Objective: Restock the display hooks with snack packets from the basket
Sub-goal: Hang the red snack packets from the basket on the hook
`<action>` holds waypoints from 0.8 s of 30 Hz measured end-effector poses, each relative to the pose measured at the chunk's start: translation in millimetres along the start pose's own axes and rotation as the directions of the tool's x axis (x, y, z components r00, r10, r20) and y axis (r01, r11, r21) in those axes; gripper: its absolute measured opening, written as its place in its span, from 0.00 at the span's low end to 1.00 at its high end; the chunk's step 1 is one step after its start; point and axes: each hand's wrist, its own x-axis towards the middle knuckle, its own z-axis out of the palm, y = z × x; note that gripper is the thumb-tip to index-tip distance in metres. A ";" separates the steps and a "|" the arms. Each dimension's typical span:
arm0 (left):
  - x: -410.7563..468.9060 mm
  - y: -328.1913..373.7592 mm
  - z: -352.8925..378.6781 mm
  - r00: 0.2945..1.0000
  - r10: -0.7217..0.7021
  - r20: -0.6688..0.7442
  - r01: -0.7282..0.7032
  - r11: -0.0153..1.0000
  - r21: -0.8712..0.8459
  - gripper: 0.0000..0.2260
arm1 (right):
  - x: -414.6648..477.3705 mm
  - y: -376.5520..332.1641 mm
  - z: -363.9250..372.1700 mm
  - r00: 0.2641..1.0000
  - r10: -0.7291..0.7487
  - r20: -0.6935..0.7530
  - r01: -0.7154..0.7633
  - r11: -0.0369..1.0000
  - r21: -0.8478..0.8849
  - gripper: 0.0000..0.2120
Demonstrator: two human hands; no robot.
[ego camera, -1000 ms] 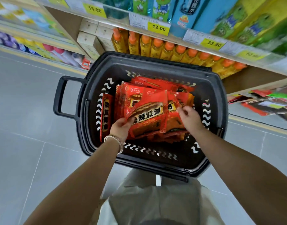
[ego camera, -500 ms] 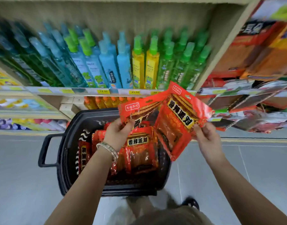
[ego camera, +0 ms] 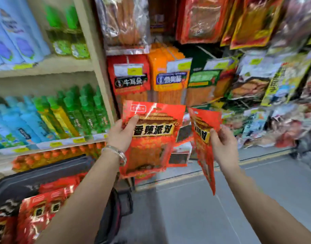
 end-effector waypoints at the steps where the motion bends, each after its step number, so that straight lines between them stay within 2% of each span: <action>1: 4.9 13.9 9.9 1.000 0.031 -0.002 -0.031 0.999 0.029 0.14 | 13.7 -3.6 -13.1 1.000 -0.020 -0.009 0.021 0.999 0.024 0.12; 5: 28.4 72.8 44.1 0.981 0.195 -0.009 -0.194 0.979 0.066 0.16 | 74.7 -21.5 -55.6 0.988 -0.120 -0.097 0.125 0.991 0.048 0.08; 10: 73.7 137.5 73.4 0.930 0.364 -0.059 -0.367 0.929 -0.056 0.08 | 156.3 -52.8 -80.8 0.956 -0.193 -0.221 0.208 0.977 0.043 0.08; 12: 94.6 160.0 82.5 0.921 0.376 -0.104 -0.387 0.915 -0.115 0.10 | 186.6 -68.6 -86.8 0.945 -0.228 -0.235 0.255 0.963 0.091 0.10; 14: 114.4 179.4 91.3 0.917 0.371 -0.145 -0.392 0.904 -0.172 0.12 | 217.0 -82.9 -91.4 0.925 -0.279 -0.257 0.310 0.946 0.090 0.16; 16: 133.3 195.2 100.0 0.918 0.356 -0.173 -0.387 0.897 -0.212 0.12 | 245.8 -96.3 -93.3 0.910 -0.318 -0.265 0.345 0.937 0.061 0.15; 20: 165.4 225.0 115.5 0.902 0.373 -0.217 -0.418 0.880 -0.225 0.21 | 302.4 -120.3 -92.1 0.887 -0.350 -0.302 0.396 0.912 0.106 0.14; 22: 177.6 236.8 121.4 0.895 0.385 -0.225 -0.433 0.872 -0.229 0.20 | 329.2 -129.8 -89.1 0.890 -0.322 -0.324 0.391 0.903 0.178 0.11; 24: 186.6 245.9 127.1 0.889 0.393 -0.236 -0.445 0.865 -0.233 0.17 | 352.2 -139.4 -84.4 0.907 -0.267 -0.325 0.360 0.893 0.271 0.13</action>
